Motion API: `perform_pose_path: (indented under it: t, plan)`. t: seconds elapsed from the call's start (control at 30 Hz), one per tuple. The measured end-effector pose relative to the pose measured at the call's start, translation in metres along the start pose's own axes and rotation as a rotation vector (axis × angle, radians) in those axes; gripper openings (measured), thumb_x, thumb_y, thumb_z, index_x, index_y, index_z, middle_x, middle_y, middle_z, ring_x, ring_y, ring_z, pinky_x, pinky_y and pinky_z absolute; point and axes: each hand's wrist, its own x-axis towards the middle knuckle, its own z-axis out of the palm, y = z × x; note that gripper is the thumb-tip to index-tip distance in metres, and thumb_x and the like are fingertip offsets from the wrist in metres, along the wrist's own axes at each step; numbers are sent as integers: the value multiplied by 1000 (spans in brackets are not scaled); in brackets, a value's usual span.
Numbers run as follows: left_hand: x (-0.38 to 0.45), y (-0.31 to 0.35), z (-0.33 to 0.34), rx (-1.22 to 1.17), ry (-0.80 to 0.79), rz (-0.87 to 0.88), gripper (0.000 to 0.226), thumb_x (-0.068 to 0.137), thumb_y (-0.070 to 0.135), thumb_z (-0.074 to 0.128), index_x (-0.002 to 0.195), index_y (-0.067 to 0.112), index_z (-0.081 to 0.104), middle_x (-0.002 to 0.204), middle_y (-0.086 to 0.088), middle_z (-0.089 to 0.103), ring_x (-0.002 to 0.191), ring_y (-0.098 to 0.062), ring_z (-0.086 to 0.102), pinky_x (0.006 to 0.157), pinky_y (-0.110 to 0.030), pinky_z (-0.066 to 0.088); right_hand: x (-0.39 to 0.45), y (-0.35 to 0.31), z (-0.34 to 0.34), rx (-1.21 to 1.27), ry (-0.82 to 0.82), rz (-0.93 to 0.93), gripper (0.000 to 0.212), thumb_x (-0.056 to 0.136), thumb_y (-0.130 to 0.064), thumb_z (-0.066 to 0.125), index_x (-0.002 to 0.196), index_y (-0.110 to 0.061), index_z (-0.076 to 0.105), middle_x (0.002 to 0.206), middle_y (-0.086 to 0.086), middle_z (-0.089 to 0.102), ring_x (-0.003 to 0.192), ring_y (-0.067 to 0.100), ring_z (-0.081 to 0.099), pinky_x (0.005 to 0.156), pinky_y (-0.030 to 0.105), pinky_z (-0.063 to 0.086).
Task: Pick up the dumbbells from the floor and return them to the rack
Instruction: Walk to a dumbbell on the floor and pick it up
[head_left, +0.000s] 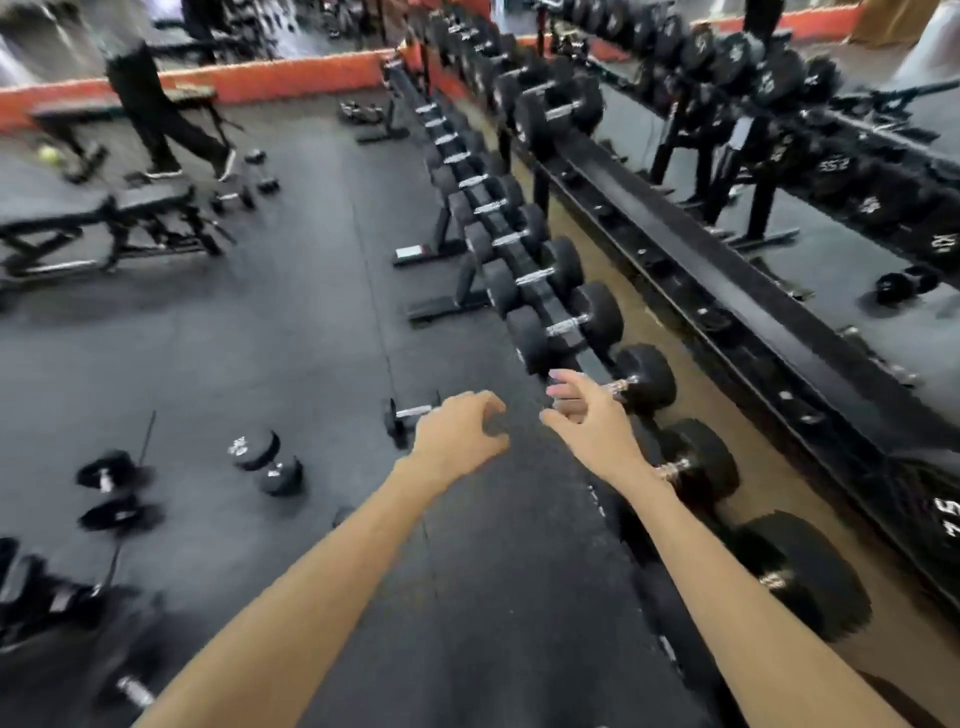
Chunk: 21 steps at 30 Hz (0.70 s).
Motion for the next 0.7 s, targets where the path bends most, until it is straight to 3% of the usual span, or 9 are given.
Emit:
perform_pose_path:
  t: [0.07,0.17,0.23,0.3,0.37,0.43,0.53,0.7]
  plan:
    - [-28,-57,-25,-23,56,-107,41,85,41,68,125,33,68,127,11,69,120,-16,63,97,-36,52,2,-28,51,25,-51,-12,48,93,-12,74,138,-18,61,117,-3,68,95,-4,64,81,4,48]
    - [-73,-141,-57,-48,122,-265,26,91,45,64,108,28,75,121,5,70,117,-24,63,93,-35,50,-5,-67,129,85,-117,-14,45,94,-13,74,137,-19,62,119,-3,68,96,-4,64,78,0,47]
    - [-101,-193,-76,-66,169,-363,27,92,50,65,96,25,75,111,2,72,113,-26,65,85,-34,48,-10,-89,183,111,-175,-20,43,94,-16,74,136,-20,63,120,-4,68,97,-4,64,81,4,49]
    - [-127,-240,-92,-96,214,-441,29,86,57,69,81,29,67,88,10,67,100,-21,66,74,-30,41,-14,-110,234,129,-242,-29,40,94,-19,75,133,-22,65,123,-4,69,100,0,66,90,16,54]
    - [-146,-276,-106,-152,251,-509,34,79,60,75,81,28,64,76,17,58,88,-14,61,72,-28,37,-16,-127,280,129,-325,-41,38,94,-21,75,131,-24,67,125,-5,69,105,6,67,86,14,54]
    - [-158,-308,-116,-198,275,-543,39,77,62,75,93,28,64,84,20,62,88,-10,58,74,-28,38,-16,-142,319,116,-384,-50,38,93,-22,75,129,-25,67,124,-8,69,106,6,66,88,12,51]
    - [-166,-354,-121,-251,292,-608,36,79,58,73,101,33,61,107,19,68,101,-11,61,80,-30,40,-6,-154,368,110,-453,-37,39,91,-19,76,129,-23,68,123,-6,71,103,9,68,94,20,49]
    - [-154,-414,-115,-349,244,-713,33,83,48,74,108,31,62,112,14,68,102,-14,60,83,-31,43,36,-157,426,88,-539,-3,38,91,-16,75,129,-23,69,121,-7,71,103,8,68,85,10,47]
